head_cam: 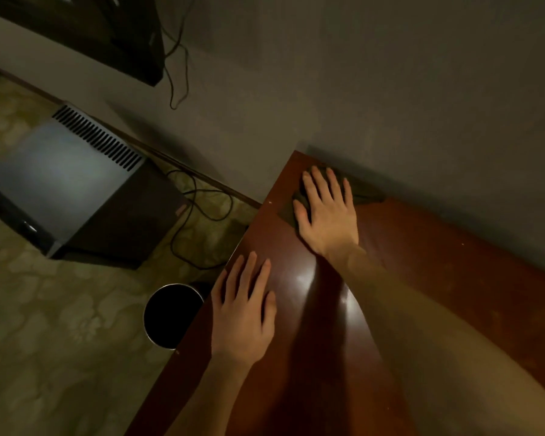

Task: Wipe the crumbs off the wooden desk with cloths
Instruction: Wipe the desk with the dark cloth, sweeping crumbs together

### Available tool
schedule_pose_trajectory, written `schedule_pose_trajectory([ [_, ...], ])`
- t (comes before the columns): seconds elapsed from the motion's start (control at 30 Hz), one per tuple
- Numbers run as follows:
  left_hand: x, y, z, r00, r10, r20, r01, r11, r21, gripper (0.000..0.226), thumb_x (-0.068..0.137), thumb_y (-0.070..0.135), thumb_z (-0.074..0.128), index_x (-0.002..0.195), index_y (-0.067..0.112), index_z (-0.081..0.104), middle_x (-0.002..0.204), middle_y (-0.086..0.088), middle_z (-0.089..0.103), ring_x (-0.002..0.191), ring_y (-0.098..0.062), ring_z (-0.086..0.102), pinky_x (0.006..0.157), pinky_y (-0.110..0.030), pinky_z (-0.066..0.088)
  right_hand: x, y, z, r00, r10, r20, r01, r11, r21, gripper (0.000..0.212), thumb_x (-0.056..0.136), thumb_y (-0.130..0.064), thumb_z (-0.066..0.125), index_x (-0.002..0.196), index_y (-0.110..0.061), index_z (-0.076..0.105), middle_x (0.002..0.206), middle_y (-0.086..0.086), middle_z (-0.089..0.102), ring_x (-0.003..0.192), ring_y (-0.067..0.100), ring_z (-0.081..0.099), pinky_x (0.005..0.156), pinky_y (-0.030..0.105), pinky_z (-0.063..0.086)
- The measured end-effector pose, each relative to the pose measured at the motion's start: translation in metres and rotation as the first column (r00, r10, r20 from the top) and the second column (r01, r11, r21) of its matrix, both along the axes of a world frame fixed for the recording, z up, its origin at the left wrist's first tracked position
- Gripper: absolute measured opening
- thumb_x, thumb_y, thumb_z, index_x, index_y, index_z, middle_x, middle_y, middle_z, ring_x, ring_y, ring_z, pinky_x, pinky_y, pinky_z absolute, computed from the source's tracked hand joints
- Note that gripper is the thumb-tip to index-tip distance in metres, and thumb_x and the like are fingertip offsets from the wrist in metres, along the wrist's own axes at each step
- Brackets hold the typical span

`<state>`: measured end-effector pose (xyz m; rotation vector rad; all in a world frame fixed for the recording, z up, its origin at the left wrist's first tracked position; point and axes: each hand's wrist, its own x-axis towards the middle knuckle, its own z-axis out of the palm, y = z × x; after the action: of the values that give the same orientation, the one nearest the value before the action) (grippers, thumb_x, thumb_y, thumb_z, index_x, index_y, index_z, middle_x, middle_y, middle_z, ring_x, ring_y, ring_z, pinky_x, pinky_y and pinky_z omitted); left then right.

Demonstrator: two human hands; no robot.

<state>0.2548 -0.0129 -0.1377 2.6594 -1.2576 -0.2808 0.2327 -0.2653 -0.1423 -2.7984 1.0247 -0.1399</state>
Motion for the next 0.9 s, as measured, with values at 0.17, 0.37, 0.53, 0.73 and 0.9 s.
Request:
schedule_pose_trajectory([
  [0.17,-0.002,-0.001,0.002,1.0,-0.003,0.022,0.002,1.0,0.029,0.057,0.108,0.043,0.039,0.163,0.028,0.032,0.172,-0.002,0.026,0.161,-0.021,0.017,0.127,-0.05,0.021,-0.054,0.048,0.007,0.996,0.093,-0.006,-0.092,0.995,0.032,0.064,0.108,-0.051,0.033,0.164,-0.022,0.027,0.172,0.001,0.022,0.161,0.026,0.011,0.129,0.053,0.01],
  [0.37,-0.004,0.0,0.005,1.0,0.013,0.026,-0.014,1.0,0.023,0.059,0.108,0.046,0.038,0.164,0.03,0.03,0.173,0.001,0.024,0.161,-0.016,0.015,0.129,-0.047,0.018,-0.092,0.08,0.006,0.998,-0.037,-0.047,0.04,0.996,0.076,0.078,0.101,-0.065,0.037,0.164,-0.019,0.027,0.173,0.016,0.011,0.161,0.036,0.004,0.128,0.059,0.004],
  [0.53,-0.005,0.003,0.004,0.977,0.212,0.034,-0.211,0.977,-0.03,0.064,0.103,0.05,0.045,0.162,0.028,0.034,0.172,-0.002,0.024,0.16,-0.02,0.017,0.13,-0.048,0.013,-0.058,0.053,0.003,0.989,-0.144,-0.025,0.146,0.986,0.082,0.091,0.098,-0.069,0.036,0.164,-0.009,0.022,0.171,0.021,0.016,0.159,0.039,0.009,0.127,0.061,0.007],
  [0.73,-0.005,0.003,-0.005,0.959,0.279,0.044,-0.276,0.959,-0.065,0.067,0.104,0.052,0.038,0.164,0.023,0.031,0.173,0.0,0.021,0.161,-0.015,0.013,0.13,-0.05,0.015,0.019,-0.006,0.006,0.996,-0.078,0.039,0.074,0.993,0.094,0.085,0.099,-0.064,0.032,0.163,-0.008,0.026,0.172,0.009,0.023,0.16,0.026,0.012,0.13,0.052,0.005],
  [0.9,-0.002,0.002,-0.012,0.975,0.223,0.012,-0.221,0.973,-0.065,0.065,0.106,0.049,0.035,0.165,0.023,0.028,0.174,0.002,0.018,0.161,-0.012,0.01,0.131,-0.045,0.015,0.047,-0.024,0.004,0.995,0.087,0.042,-0.089,0.994,0.055,0.072,0.103,-0.055,0.029,0.162,-0.013,0.032,0.169,0.006,0.029,0.159,0.025,0.018,0.13,0.048,0.007],
])
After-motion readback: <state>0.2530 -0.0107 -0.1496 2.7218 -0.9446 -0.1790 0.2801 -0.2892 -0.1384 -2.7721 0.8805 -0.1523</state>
